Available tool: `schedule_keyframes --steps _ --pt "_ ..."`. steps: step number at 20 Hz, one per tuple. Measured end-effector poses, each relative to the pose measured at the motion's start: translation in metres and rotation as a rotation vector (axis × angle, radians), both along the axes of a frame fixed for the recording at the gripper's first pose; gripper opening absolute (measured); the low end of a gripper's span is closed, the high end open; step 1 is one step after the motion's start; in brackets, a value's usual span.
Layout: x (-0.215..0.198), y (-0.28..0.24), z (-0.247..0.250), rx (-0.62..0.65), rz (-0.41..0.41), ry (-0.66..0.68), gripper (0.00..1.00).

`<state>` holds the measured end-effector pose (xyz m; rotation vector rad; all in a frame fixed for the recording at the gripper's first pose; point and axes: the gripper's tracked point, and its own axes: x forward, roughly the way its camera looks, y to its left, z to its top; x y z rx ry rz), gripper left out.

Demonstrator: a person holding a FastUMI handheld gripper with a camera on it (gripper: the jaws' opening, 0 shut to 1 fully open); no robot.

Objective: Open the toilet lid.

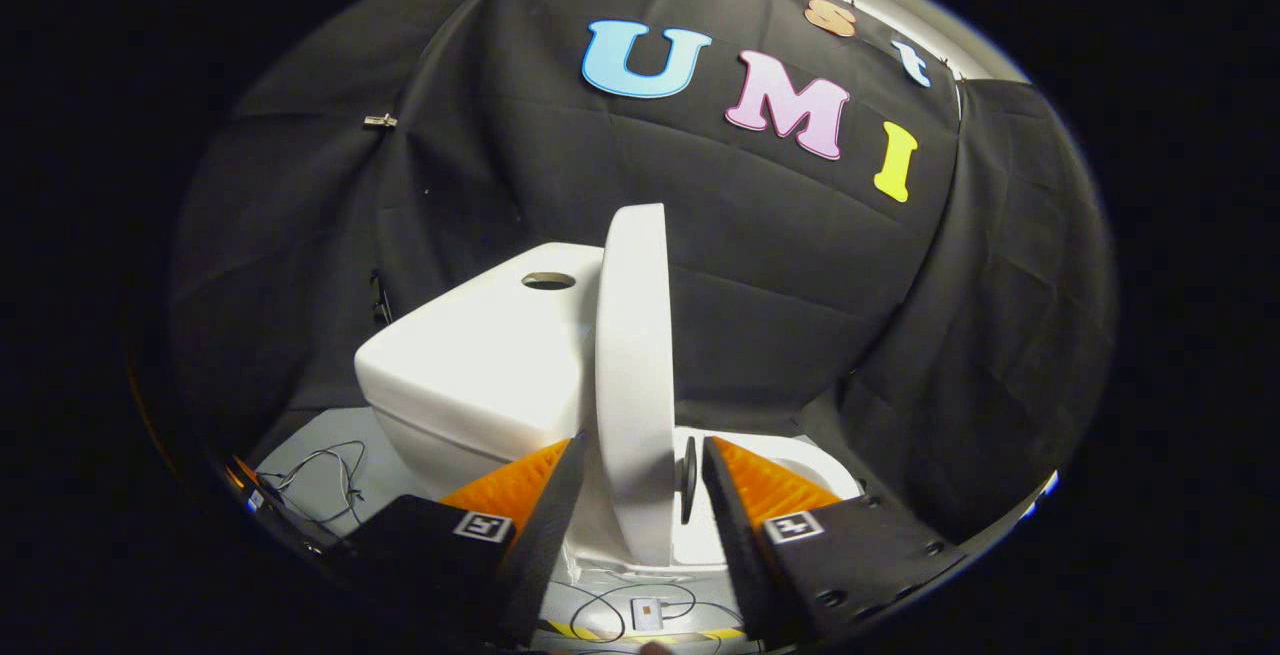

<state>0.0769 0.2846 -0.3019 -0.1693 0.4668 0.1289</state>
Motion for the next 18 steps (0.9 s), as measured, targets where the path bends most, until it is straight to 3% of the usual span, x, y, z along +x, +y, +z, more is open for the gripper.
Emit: schedule_keyframes --steps 1,5,11,18 --pt "-0.001 0.001 0.003 0.011 0.0 -0.007 0.88" --pt "-0.001 -0.001 0.012 0.044 0.016 -0.013 0.99" --pt "-0.003 -0.013 0.038 0.092 0.028 -0.022 0.99" --pt "0.006 -0.039 0.103 0.155 0.031 -0.08 0.99"
